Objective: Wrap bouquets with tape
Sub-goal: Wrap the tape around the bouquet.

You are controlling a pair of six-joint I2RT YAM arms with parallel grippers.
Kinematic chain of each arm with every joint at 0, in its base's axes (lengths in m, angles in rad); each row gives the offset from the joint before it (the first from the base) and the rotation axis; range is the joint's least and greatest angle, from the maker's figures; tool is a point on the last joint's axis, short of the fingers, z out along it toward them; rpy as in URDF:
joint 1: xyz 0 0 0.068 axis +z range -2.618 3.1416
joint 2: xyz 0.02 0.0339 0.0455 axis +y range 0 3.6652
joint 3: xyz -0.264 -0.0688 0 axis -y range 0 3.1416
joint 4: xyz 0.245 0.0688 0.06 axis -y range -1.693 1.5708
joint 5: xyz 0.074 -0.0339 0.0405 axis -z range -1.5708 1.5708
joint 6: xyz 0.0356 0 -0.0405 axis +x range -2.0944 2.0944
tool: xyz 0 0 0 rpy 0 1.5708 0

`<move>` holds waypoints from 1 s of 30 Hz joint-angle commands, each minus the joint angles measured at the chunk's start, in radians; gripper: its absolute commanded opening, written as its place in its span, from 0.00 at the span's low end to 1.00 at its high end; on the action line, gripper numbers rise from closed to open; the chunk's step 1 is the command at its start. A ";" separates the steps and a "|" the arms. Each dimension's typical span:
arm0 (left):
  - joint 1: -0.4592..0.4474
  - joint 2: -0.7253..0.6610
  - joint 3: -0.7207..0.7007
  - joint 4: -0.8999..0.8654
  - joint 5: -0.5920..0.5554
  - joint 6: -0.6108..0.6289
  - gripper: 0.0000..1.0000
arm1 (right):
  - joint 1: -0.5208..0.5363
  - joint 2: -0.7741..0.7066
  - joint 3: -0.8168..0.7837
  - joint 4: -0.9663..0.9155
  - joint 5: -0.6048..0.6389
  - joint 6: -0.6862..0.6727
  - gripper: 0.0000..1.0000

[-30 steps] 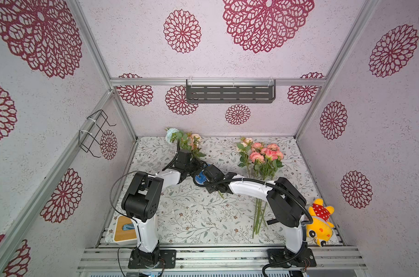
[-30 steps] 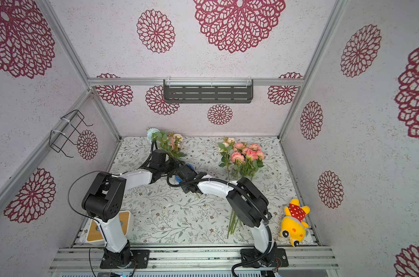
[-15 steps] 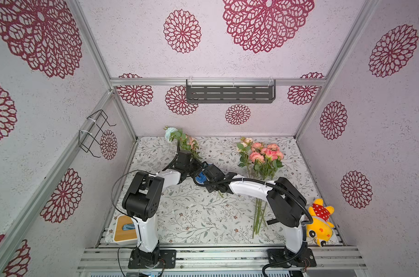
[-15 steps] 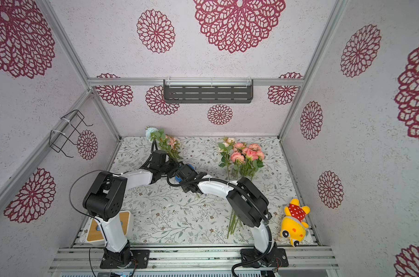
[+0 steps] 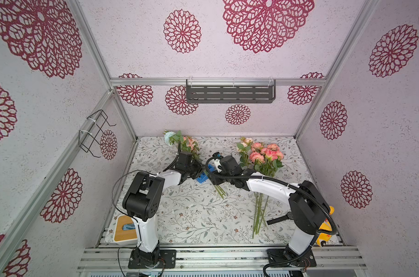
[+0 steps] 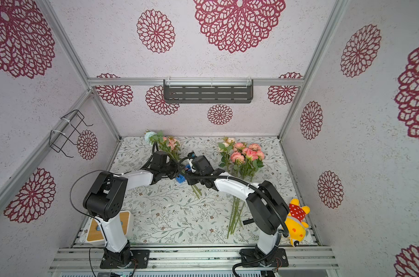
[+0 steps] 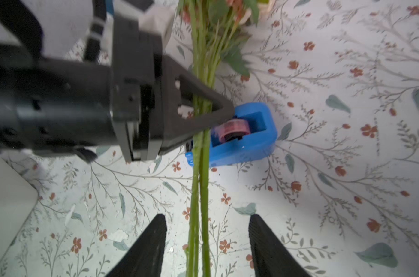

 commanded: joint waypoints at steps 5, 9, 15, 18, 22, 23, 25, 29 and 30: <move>0.010 -0.044 0.002 -0.019 -0.013 0.047 0.00 | -0.062 0.074 0.122 -0.022 0.027 0.051 0.55; 0.011 -0.060 0.005 -0.059 -0.021 0.070 0.00 | -0.084 0.202 0.272 -0.127 0.058 0.009 0.50; 0.013 -0.073 0.017 -0.116 -0.021 0.106 0.00 | -0.102 0.366 0.446 -0.251 0.044 -0.002 0.47; 0.014 -0.075 0.010 -0.114 -0.015 0.106 0.00 | -0.115 0.408 0.486 -0.276 0.032 0.017 0.44; 0.014 -0.079 0.000 -0.114 -0.013 0.106 0.00 | -0.121 0.442 0.512 -0.291 0.047 0.016 0.41; 0.013 -0.079 0.000 -0.117 -0.010 0.109 0.00 | -0.124 0.458 0.527 -0.304 0.040 0.016 0.39; 0.016 -0.084 0.008 -0.141 -0.013 0.128 0.00 | -0.126 0.478 0.542 -0.327 0.037 0.014 0.37; 0.019 -0.098 0.047 -0.250 -0.017 0.212 0.00 | -0.127 0.515 0.569 -0.381 0.049 0.021 0.34; 0.022 -0.099 0.052 -0.270 -0.014 0.229 0.00 | -0.127 0.524 0.574 -0.392 0.050 0.022 0.33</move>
